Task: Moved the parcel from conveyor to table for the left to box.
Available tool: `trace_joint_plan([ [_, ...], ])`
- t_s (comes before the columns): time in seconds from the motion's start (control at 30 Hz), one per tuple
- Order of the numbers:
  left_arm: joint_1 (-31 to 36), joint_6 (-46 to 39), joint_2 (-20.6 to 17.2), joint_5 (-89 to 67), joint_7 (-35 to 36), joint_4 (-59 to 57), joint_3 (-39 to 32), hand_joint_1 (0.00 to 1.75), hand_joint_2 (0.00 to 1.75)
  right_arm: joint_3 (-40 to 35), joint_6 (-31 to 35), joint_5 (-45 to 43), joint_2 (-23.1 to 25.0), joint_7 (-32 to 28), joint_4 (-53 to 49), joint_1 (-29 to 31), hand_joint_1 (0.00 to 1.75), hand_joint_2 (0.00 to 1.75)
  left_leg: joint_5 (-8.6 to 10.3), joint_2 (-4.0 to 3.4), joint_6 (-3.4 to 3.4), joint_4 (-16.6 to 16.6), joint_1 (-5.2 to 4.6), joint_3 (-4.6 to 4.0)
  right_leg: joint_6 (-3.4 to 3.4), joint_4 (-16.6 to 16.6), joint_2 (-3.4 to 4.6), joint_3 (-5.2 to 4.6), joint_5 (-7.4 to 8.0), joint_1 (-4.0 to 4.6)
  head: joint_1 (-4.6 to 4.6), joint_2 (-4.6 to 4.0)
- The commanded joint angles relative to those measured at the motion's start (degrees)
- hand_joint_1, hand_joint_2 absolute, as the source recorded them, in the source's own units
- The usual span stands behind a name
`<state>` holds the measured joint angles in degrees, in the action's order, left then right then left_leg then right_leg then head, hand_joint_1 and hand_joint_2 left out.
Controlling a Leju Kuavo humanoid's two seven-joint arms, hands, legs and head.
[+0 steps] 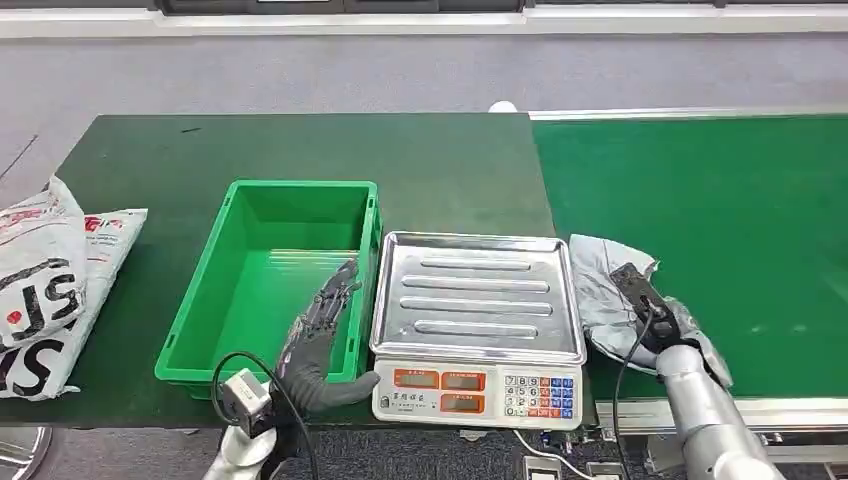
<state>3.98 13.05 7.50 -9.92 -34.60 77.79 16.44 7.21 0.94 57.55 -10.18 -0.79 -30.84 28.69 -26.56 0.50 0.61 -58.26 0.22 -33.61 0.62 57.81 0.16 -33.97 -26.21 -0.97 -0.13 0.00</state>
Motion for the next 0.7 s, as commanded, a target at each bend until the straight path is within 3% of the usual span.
trace_joint_plan([
  [0.03,-2.5,-1.0,-0.9,-0.1,-0.2,2.1,-1.9,0.0,1.75,4.4,12.2,-13.9,5.2,-5.9,-29.0,-7.0,1.75,1.75,-0.01,-0.37,0.03,0.2,0.02,0.2,-0.11,-0.2,0.29,0.07,0.09,0.04,0.0,0.0],
  [0.17,-0.7,-0.6,-0.3,-0.4,-1.1,0.2,-1.4,0.0,1.75,7.3,15.8,-17.7,8.5,-11.5,-50.0,-12.6,1.75,1.75,0.0,-0.08,0.02,0.0,-0.05,-0.08,-0.06,0.1,0.04,-0.15,-0.01,-0.04,0.0,0.0],
  [0.3,0.8,0.0,0.2,-0.7,-1.5,-1.9,-0.7,0.0,1.75,5.6,21.1,-21.8,12.3,-19.8,-61.7,-17.3,1.75,1.75,-0.03,0.01,0.05,0.1,-0.01,0.01,-0.13,0.0,-0.04,-0.05,-0.07,0.01,-0.02,0.02],
  [0.43,1.3,1.0,0.9,-0.9,-1.9,-2.2,-0.9,0.0,1.75,0.4,23.6,-21.9,14.8,-23.8,-64.0,-18.4,1.75,1.75,-0.01,0.08,0.04,0.1,0.03,0.03,-0.14,0.0,-0.11,-0.02,-0.09,0.05,-0.02,0.0],
  [0.7,1.4,1.4,1.0,-1.1,-2.0,-2.3,-1.0,0.0,1.75,-0.4,23.7,-22.7,14.2,-24.9,-63.0,-18.3,1.75,1.75,0.0,-0.03,0.04,0.2,0.04,0.09,-0.13,-0.1,-0.01,0.03,-0.02,0.06,0.0,0.0],
])
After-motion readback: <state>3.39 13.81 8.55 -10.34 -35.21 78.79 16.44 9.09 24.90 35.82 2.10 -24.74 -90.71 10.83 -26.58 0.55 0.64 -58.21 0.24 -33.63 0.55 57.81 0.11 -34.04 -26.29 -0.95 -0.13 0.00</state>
